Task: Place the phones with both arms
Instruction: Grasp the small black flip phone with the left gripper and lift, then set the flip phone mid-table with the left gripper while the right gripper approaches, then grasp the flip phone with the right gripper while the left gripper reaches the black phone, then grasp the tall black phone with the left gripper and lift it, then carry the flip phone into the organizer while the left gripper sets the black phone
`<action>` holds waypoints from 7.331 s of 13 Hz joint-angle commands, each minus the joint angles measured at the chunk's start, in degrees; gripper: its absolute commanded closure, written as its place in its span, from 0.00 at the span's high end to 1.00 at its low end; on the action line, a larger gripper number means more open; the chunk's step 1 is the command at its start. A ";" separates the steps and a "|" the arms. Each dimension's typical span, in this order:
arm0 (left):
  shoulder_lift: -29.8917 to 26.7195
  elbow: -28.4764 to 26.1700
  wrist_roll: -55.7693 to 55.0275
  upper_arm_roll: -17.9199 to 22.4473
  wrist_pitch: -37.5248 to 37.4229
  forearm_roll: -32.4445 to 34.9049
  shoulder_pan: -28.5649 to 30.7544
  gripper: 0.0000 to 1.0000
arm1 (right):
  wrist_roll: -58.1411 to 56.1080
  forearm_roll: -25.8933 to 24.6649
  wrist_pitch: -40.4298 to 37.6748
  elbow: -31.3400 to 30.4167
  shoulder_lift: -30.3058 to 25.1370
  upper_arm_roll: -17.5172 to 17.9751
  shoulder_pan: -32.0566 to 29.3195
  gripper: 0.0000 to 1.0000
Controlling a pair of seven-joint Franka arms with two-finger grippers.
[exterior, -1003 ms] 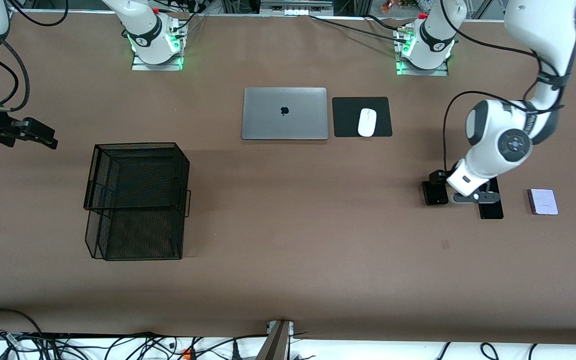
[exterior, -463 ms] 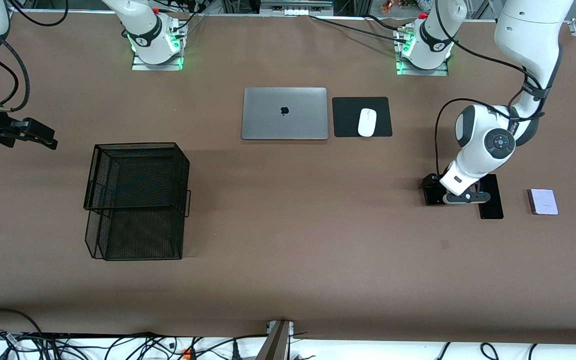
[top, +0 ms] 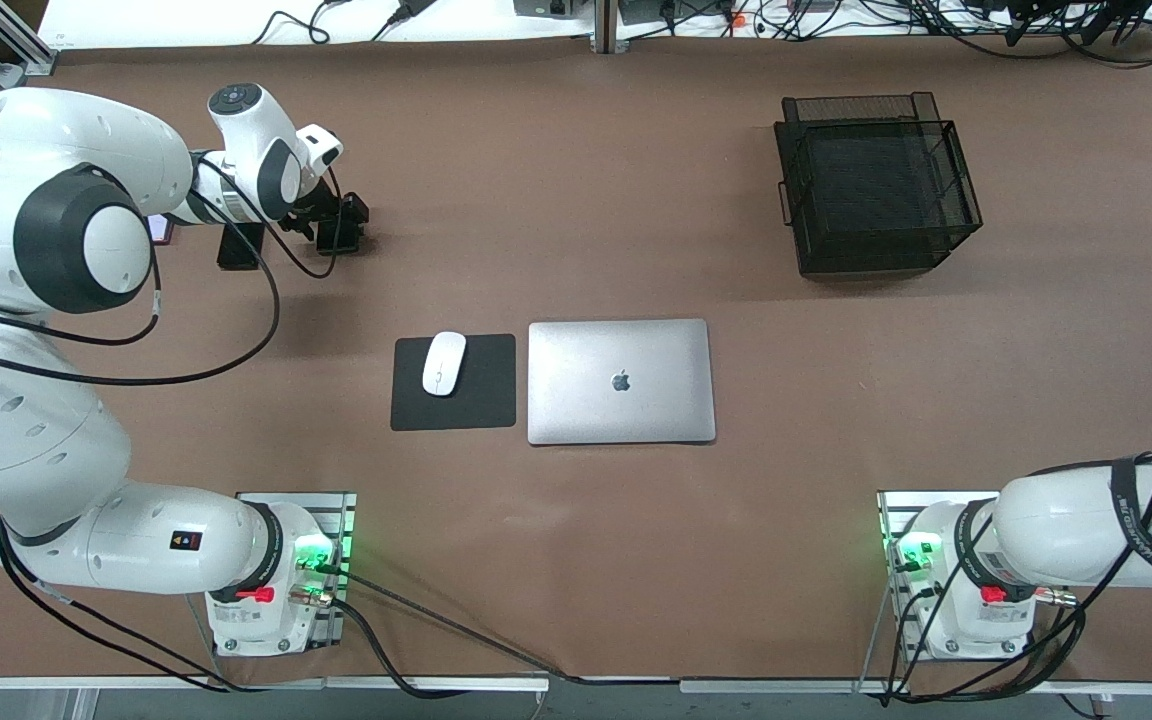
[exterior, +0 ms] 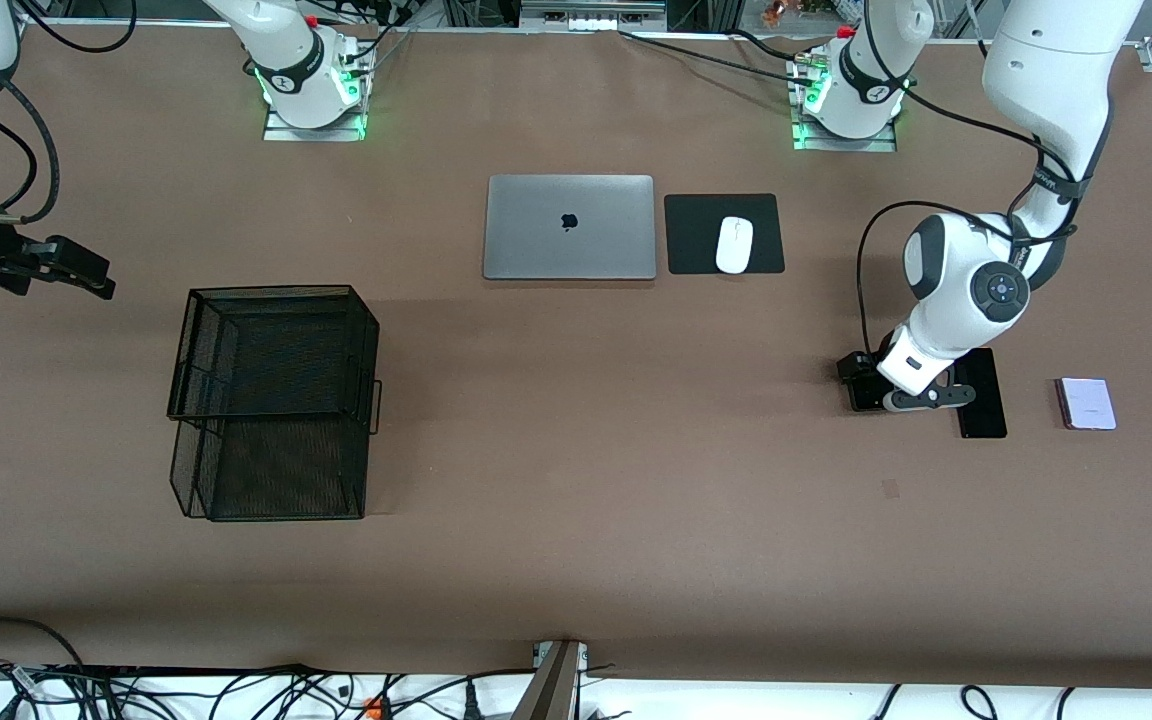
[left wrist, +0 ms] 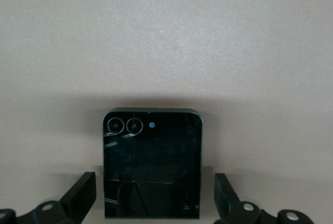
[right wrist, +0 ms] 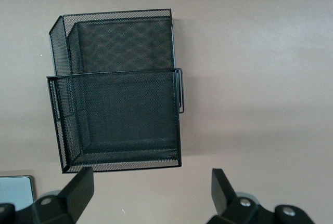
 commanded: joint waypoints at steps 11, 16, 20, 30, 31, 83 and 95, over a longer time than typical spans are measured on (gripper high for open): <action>-1.15 24.35 -0.02 -4.93 -32.02 -0.84 -1.06 0.28 | -0.06 0.62 -0.13 1.04 0.37 0.05 -0.20 1.00; 7.45 39.06 -7.91 -6.98 -35.25 -1.28 -13.60 0.28 | -0.14 0.53 -0.48 1.12 0.37 0.05 -0.20 1.00; 17.38 44.53 -22.76 -6.98 -26.33 -1.46 -26.61 0.28 | -0.23 0.44 -0.83 1.12 0.37 0.05 -0.11 1.00; 18.21 42.43 -34.63 -6.37 -18.33 -1.20 -33.23 1.00 | -1.20 0.53 -0.92 1.12 0.64 0.40 -0.03 1.00; 15.32 42.69 -35.00 -5.66 -23.94 -0.59 -32.01 1.00 | -1.11 0.53 -0.92 1.12 0.72 0.75 -0.03 1.00; 9.22 44.79 -1.73 -23.41 -43.62 6.28 -0.76 0.18 | 26.18 -1.23 2.59 8.71 17.36 -4.94 28.46 0.20; 23.73 44.54 -27.80 -18.58 -12.39 6.01 -25.31 0.60 | -3.13 7.03 22.99 -14.70 15.75 -22.71 24.24 0.57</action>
